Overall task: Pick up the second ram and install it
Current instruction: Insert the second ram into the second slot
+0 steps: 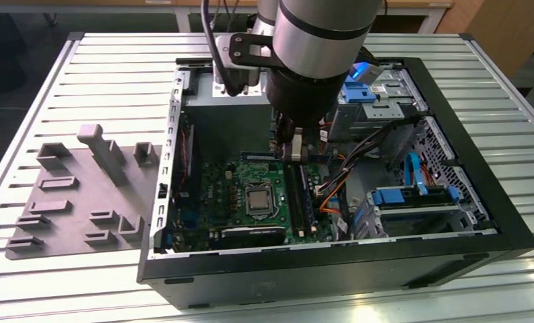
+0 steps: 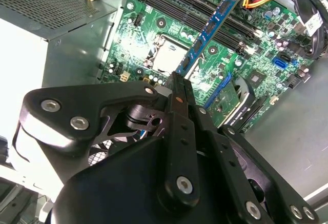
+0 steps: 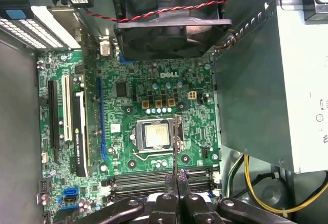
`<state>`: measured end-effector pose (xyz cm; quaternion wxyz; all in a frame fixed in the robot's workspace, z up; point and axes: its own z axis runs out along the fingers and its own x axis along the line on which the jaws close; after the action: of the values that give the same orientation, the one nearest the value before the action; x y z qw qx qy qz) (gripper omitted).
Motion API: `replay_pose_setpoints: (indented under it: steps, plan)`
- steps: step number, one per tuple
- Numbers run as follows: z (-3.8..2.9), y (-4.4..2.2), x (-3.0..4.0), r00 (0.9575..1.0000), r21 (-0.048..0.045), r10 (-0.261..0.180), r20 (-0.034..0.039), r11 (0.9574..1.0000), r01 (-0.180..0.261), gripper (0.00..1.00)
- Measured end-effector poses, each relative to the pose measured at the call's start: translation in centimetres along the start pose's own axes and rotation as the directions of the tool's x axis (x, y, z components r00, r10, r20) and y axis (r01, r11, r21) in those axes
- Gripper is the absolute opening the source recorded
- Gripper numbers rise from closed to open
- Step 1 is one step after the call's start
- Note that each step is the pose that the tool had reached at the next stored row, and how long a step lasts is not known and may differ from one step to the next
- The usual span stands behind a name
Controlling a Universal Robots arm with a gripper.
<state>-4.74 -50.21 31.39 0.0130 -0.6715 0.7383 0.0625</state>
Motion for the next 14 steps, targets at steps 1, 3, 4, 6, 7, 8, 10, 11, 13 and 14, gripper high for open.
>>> replay_pose_setpoints:
  steps: [1, 3, 4, 6, 7, 8, 10, 11, 13, 14]
  plan:
    - [0.0, 0.0, 0.0, 1.0, 0.0002, 0.002, 0.0001, 1.0, -0.002, 0.12]
    - [0.0, 0.0, 0.0, 1.0, 0.0005, 0.005, 0.0004, 1.0, -0.005, 0.12]
    - [0.0, 0.0, 0.0, 1.0, 0.0006, 0.006, 0.0005, 1.0, -0.006, 0.12]
    - [0.0, 0.0, 0.0, 1.0, 0.001, 0.009, 0.0008, 1.0, -0.009, 0.12]
    - [0.0, 0.0, 0.0, 0.9999, 0.0012, 0.011, 0.0008, 0.9999, -0.011, 0.12]
    - [0.0, 0.0, 0.0, 0.9999, 0.0013, 0.013, 0.001, 0.9999, -0.013, 0.12]
    - [0.0, 0.0, 0.0, 0.9999, 0.0017, 0.017, 0.0013, 0.9999, -0.017, 0.12]
    - [0.0, 0.0, 0.0, 0.9998, 0.0019, 0.018, 0.0014, 0.9998, -0.018, 0.12]
    - [0.0, 0.0, 0.0, 0.9998, 0.0022, 0.021, 0.0016, 0.9998, -0.021, 0.12]
    - [0.0, 0.0, 0.0, 0.9997, 0.0023, 0.022, 0.0018, 0.9997, -0.022, 0.12]
